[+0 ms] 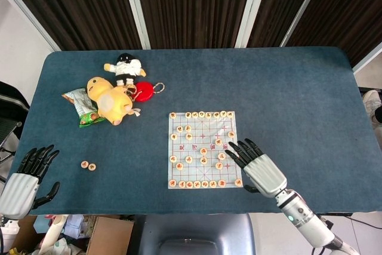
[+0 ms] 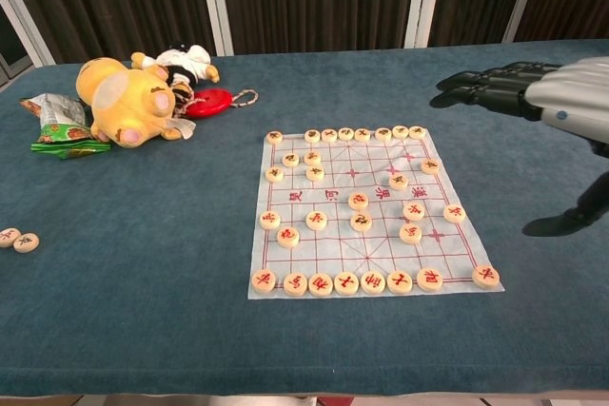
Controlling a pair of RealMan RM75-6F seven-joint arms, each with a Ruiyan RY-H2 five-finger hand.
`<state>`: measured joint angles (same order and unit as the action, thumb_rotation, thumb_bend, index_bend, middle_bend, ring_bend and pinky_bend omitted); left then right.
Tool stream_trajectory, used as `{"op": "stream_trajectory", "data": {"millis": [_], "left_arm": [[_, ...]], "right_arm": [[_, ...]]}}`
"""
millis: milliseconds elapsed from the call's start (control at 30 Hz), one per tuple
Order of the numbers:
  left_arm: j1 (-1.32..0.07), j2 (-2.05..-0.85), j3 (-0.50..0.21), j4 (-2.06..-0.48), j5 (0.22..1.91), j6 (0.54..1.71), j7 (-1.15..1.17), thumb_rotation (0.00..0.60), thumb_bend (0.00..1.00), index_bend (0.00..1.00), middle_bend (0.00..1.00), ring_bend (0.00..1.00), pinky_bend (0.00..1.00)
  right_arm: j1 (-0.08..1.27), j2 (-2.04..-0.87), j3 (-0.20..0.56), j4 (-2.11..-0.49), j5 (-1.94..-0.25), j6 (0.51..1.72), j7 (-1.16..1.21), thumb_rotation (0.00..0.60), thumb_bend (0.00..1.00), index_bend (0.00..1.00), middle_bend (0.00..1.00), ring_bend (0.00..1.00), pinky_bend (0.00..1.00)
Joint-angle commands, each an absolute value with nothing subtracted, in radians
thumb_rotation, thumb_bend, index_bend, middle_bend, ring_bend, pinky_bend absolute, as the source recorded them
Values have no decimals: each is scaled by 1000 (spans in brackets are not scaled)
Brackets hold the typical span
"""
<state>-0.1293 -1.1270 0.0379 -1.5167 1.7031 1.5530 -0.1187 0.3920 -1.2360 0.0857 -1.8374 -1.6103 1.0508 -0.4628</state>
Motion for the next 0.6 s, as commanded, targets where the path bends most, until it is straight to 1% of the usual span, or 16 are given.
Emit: {"op": "stream_trajectory", "data": {"millis": [33, 233, 433, 600], "left_arm": [[-130, -1126, 37, -1516, 1700, 1551, -120, 600, 402, 0, 0, 0, 7], [-129, -1123, 36, -1515, 1698, 1555, -125, 600, 402, 0, 0, 0, 7], [-127, -1122, 35, -1514, 1695, 1555, -124, 600, 402, 0, 0, 0, 7], [-128, -1125, 33, -1514, 1690, 1551, -116, 600, 402, 0, 0, 0, 7]], "right_arm": [[436, -1262, 113, -1844, -1557, 998, -503, 600, 168, 220, 0, 0, 0], [509, -1312, 149, -1818, -1461, 927, -556, 600, 196, 257, 0, 0, 0], [567, -1372, 167, -1778, -1392, 896, -590, 600, 234, 313, 0, 0, 0], [617, -1427, 179, -1726, -1356, 870, -573, 600, 311, 375, 0, 0, 0]]}}
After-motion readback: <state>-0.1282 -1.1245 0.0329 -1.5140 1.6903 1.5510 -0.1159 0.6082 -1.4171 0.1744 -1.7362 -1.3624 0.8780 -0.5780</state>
